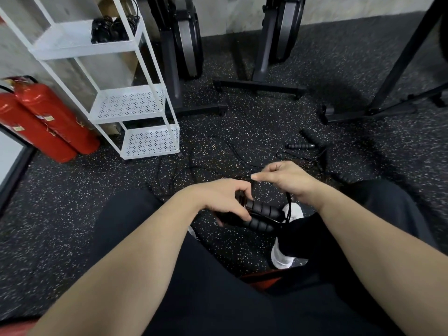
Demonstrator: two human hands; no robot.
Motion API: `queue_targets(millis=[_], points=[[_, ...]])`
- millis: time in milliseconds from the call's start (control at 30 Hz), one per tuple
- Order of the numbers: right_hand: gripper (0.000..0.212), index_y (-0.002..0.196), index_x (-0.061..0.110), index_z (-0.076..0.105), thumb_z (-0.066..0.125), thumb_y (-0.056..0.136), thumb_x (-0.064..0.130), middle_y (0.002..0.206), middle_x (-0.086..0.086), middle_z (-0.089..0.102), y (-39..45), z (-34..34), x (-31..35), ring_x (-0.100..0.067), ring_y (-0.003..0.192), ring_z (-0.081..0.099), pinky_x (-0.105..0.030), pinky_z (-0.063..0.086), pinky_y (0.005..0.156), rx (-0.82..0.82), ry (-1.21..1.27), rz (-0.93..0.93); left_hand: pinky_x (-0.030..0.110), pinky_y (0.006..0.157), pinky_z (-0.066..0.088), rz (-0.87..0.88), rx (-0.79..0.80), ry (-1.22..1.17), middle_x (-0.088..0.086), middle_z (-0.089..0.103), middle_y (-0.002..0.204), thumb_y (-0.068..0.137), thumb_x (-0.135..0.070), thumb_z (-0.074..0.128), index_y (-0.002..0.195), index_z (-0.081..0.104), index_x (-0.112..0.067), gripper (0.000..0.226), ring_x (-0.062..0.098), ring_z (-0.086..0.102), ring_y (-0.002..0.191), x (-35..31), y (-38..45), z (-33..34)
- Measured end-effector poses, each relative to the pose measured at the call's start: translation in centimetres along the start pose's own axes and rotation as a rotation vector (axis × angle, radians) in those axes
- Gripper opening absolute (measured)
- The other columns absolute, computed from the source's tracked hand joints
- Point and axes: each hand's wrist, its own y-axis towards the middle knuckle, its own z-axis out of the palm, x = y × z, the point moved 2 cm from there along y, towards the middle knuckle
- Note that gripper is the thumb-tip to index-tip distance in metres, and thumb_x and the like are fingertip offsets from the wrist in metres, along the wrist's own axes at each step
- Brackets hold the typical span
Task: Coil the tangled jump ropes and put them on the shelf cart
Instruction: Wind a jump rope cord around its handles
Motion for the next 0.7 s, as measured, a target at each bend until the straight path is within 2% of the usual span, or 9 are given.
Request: queue_targets(millis=[100,233,367,400,433,500,533,633,700], points=[[0.021,0.076,0.016,0.069,0.084,0.082,0.029,0.045,0.02,0.052,0.0,0.3,0.0,0.007,0.043,0.046,-0.021,0.035,0.061,-0.045,0.002,-0.038,0.045,0.064,0.065,0.009,-0.02,0.165,0.001,0.051,0.101,0.086,-0.025,0.081,0.118,0.052,-0.02,0.043,0.017,0.063,0.085,-0.3,0.4,0.4],[0.023,0.074,0.016,0.071,0.087,0.078,0.032,0.052,0.016,0.056,0.5,0.0,0.1,0.002,0.05,0.048,-0.016,0.039,0.055,-0.147,0.018,-0.079,0.045,0.06,0.065,0.043,-0.138,0.103,0.006,0.056,0.114,0.084,-0.031,0.083,0.124,0.035,-0.024,0.063,0.023,0.069,0.081,-0.2,1.0,0.7],[0.022,0.077,0.013,0.074,0.086,0.079,0.031,0.072,0.001,0.073,0.3,0.3,0.5,-0.012,0.066,0.064,-0.032,0.053,0.068,-0.136,-0.042,-0.146,0.038,0.057,0.063,0.028,-0.188,-0.072,-0.005,0.055,0.121,0.086,-0.028,0.083,0.159,0.001,-0.045,0.11,0.022,0.072,0.091,0.2,1.8,0.7],[0.021,0.076,0.014,0.075,0.086,0.08,0.031,0.074,0.001,0.074,0.4,0.5,0.4,-0.013,0.068,0.065,-0.034,0.055,0.071,-0.134,-0.086,-0.165,0.036,0.056,0.062,0.01,-0.187,-0.107,-0.007,0.054,0.123,0.088,-0.027,0.081,0.161,0.003,-0.045,0.108,0.022,0.072,0.092,0.3,2.0,0.7],[0.019,0.076,0.015,0.075,0.085,0.081,0.03,0.075,0.001,0.075,0.4,0.8,0.4,-0.013,0.07,0.066,-0.036,0.056,0.073,-0.133,-0.117,-0.183,0.038,0.058,0.063,-0.004,-0.193,-0.127,-0.007,0.054,0.125,0.089,-0.027,0.079,0.161,0.019,-0.038,0.094,0.022,0.071,0.093,0.5,2.1,0.7],[0.014,0.078,0.016,0.076,0.083,0.084,0.026,0.079,0.001,0.076,0.6,1.3,0.3,-0.012,0.074,0.066,-0.04,0.057,0.078,-0.123,-0.148,-0.211,0.045,0.063,0.065,-0.009,-0.246,-0.167,-0.001,0.061,0.118,0.093,-0.027,0.074,0.139,0.053,-0.027,0.05,0.024,0.071,0.093,0.9,2.4,0.6],[0.01,0.082,0.017,0.077,0.081,0.085,0.026,0.08,0.0,0.076,0.6,1.3,0.3,-0.009,0.072,0.065,-0.04,0.057,0.076,-0.117,-0.16,-0.223,0.046,0.064,0.065,-0.004,-0.287,-0.2,0.0,0.063,0.115,0.094,-0.027,0.073,0.13,0.059,-0.027,0.039,0.024,0.071,0.092,1.1,2.5,0.5],[0.016,0.098,0.023,0.072,0.075,0.09,0.036,0.069,0.008,0.063,0.2,1.3,0.8,0.005,0.048,0.049,-0.02,0.041,0.052,-0.068,-0.259,-0.198,0.042,0.063,0.065,0.001,-0.38,-0.291,-0.003,0.063,0.118,0.095,-0.03,0.071,0.139,0.057,-0.034,0.047,0.022,0.071,0.091,1.7,2.4,0.2],[0.035,0.097,0.023,0.069,0.064,0.092,0.058,0.061,0.012,0.054,-0.2,1.3,0.7,0.0,0.043,0.042,-0.021,0.033,0.049,0.015,-0.394,-0.075,0.04,0.062,0.065,-0.004,-0.449,-0.319,-0.006,0.061,0.115,0.096,-0.032,0.07,0.144,0.052,-0.037,0.052,0.022,0.073,0.087,2.0,2.3,0.0]])
